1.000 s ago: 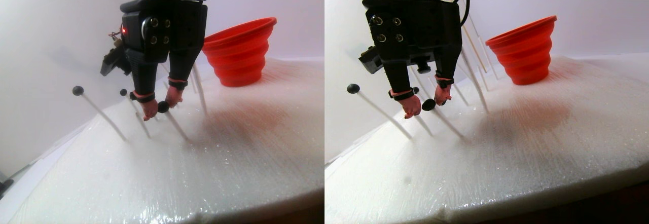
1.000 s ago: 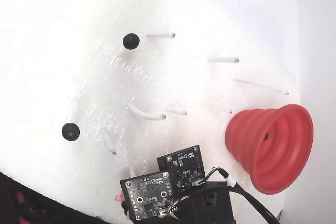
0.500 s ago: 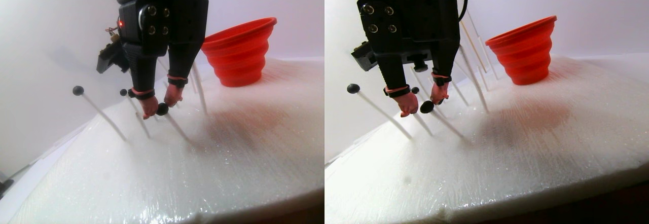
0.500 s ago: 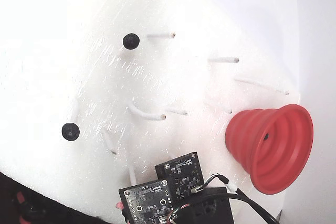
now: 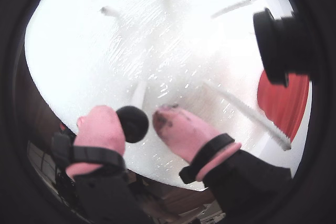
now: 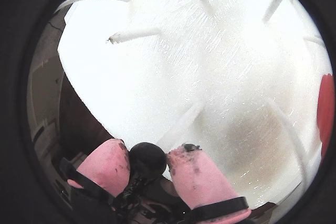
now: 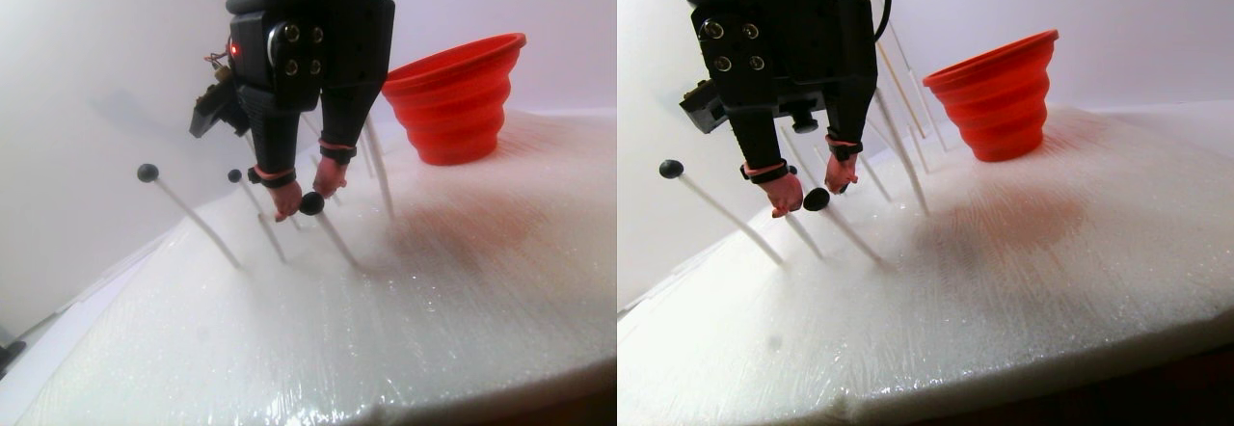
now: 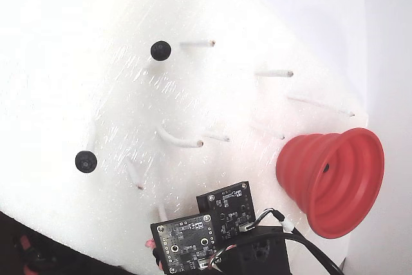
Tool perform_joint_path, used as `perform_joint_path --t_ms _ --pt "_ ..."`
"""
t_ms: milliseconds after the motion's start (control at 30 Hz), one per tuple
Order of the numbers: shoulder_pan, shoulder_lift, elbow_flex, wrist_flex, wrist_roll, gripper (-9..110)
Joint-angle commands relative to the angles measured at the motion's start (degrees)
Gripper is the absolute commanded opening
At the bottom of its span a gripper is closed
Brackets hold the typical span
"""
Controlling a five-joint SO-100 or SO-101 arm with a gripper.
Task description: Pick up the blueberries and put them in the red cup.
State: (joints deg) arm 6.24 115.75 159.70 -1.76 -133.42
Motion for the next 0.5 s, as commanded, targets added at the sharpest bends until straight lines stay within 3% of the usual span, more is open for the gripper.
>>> perform_joint_path --t_ms 0,467 --pt "-0.6 0.1 0.4 -0.4 0.0 14" --pt "-0.8 -1.1 0.8 -0.4 0.8 14"
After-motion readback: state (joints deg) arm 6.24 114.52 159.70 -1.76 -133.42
